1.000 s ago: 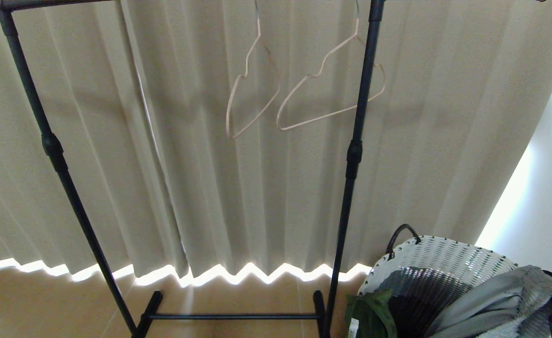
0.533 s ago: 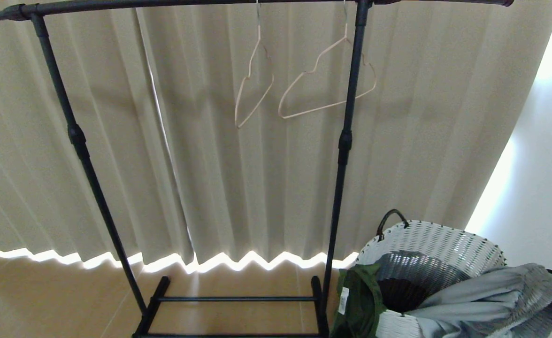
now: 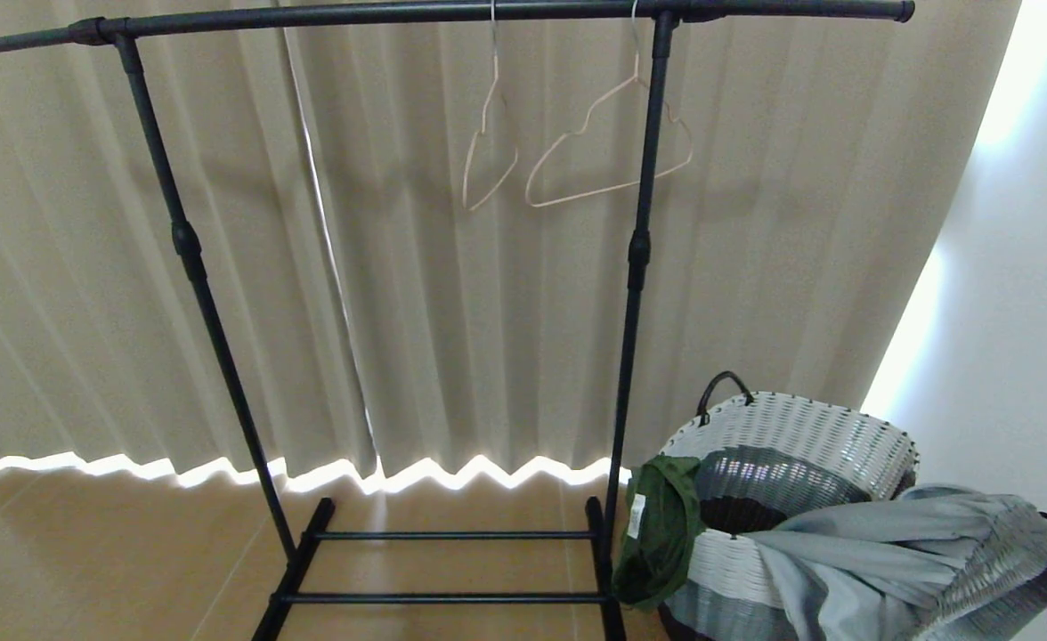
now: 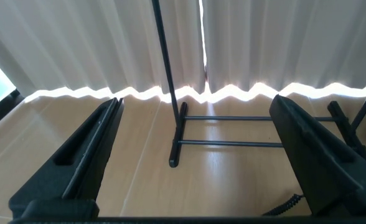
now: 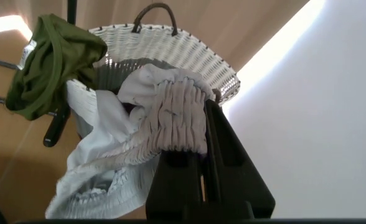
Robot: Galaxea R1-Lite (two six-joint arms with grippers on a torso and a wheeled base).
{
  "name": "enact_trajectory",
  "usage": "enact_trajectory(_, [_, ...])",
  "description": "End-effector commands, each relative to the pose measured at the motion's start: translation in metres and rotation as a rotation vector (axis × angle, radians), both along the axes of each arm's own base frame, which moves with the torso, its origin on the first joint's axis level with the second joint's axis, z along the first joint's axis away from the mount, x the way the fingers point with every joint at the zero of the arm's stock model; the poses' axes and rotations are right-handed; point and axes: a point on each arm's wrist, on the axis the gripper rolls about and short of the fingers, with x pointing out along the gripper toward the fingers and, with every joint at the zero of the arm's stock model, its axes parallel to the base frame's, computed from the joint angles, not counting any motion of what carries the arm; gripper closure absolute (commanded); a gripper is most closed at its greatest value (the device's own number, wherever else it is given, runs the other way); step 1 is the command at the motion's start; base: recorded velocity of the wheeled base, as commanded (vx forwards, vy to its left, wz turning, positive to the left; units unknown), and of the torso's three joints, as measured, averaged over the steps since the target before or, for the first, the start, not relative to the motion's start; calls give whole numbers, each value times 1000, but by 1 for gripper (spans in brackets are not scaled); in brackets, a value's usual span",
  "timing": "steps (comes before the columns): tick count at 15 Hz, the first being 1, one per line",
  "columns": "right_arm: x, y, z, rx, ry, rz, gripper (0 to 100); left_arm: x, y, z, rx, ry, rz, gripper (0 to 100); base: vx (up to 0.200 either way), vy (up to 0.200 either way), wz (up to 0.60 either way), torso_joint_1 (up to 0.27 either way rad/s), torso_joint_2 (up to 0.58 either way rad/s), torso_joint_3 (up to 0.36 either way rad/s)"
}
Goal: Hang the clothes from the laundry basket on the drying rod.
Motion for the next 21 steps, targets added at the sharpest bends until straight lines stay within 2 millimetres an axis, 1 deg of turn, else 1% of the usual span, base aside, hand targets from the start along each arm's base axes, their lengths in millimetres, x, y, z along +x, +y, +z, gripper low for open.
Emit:
enact_trajectory(1, [0,0,0,-1,2,1,100,0,0,0,0,0,0,0,0,0,0,0,0,0])
enact_trajectory(5, [-1,0,-3,-4,22,1,100,0,0,0,0,0,0,0,0,0,0,0,0,0])
enact_trajectory(12, [-3,0,-3,-2,17,0,100,0,0,0,0,0,0,0,0,200,0,4,4,4])
enact_trajectory(17, [-4,-1,-3,-2,15,-1,100,0,0,0,0,0,0,0,0,0,0,0,0,0])
enact_trajectory(18, [-7,-1,-8,-5,28,0,100,0,0,0,6,3,-1,0,0,0,0,0,0,0])
enact_trajectory(21, [-8,0,-6,11,15,39,100,0,0,-1,44,14,-5,0,0,0,0,0,0,0])
